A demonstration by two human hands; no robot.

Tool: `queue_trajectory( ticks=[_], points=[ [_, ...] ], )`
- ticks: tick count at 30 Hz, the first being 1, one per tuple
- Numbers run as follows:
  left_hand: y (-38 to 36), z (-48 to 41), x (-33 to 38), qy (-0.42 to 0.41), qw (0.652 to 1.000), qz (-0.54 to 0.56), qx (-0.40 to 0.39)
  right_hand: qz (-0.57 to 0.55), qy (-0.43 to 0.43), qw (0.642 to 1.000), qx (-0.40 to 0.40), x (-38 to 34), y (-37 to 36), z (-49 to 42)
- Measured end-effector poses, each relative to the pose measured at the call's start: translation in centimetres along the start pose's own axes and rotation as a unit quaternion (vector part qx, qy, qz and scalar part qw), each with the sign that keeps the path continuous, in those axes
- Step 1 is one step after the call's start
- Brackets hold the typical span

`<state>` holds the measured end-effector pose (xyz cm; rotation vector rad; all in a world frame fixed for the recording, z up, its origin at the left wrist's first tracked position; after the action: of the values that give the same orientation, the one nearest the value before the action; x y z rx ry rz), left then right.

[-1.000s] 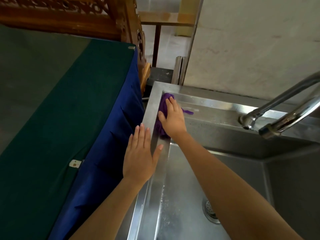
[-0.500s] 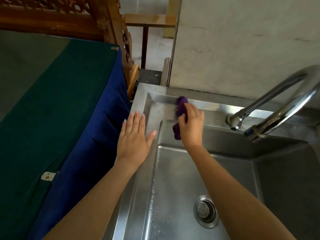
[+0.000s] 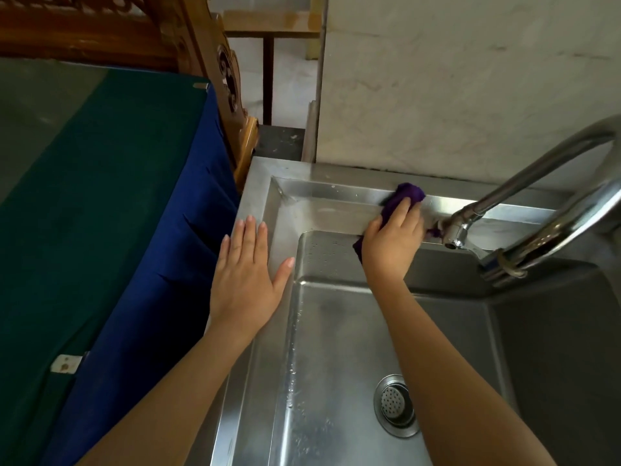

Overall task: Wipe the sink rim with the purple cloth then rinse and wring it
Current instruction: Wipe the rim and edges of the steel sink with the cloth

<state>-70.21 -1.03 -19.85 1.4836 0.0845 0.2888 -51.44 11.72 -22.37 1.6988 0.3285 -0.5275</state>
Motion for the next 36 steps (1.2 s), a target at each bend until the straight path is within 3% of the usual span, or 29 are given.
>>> queue_trajectory(
  ticks=[7,10,15,19,22,24,29,36],
  points=[
    [0.0,0.0,0.0,0.007,1.0,0.003,-0.005,-0.009,0.109,0.993,-0.053,-5.3,-2.3,2.6],
    [0.0,-0.1,0.1,0.008,1.0,0.005,-0.002,0.011,0.135,0.984,-0.112,-5.8,-2.6,2.4],
    [0.2,0.0,0.1,0.003,1.0,0.004,-0.003,0.03,0.229,0.971,-0.064,-5.3,-0.9,1.5],
    [0.2,0.0,0.1,0.002,1.0,0.01,-0.009,0.027,0.083,0.996,0.028,-1.8,2.1,-1.2],
    [0.3,0.0,0.1,0.003,1.0,0.011,-0.01,0.058,-0.045,0.997,-0.02,0.0,2.6,-1.8],
    [0.3,0.0,0.1,0.004,1.0,0.017,-0.009,0.066,-0.086,0.994,-0.03,0.2,2.4,-1.7],
    [0.2,0.0,0.0,0.002,1.0,0.013,-0.003,0.025,-0.143,0.988,-0.042,-0.8,1.6,-1.8],
    [0.2,-0.1,0.1,0.003,1.0,0.024,-0.004,0.004,-0.091,0.995,-0.039,-1.1,0.6,-1.1]
  ],
)
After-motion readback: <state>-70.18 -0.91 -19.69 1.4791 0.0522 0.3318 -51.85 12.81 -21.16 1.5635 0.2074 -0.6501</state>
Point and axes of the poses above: each hand's wrist, its own z-axis away from the middle knuckle, its own y-axis out of the back of the hand, x = y × z, the point moved 3 cm from there along -z, towards the middle knuckle, and after that the axes turned 7 degrees about -x, right-handed, at the moved point
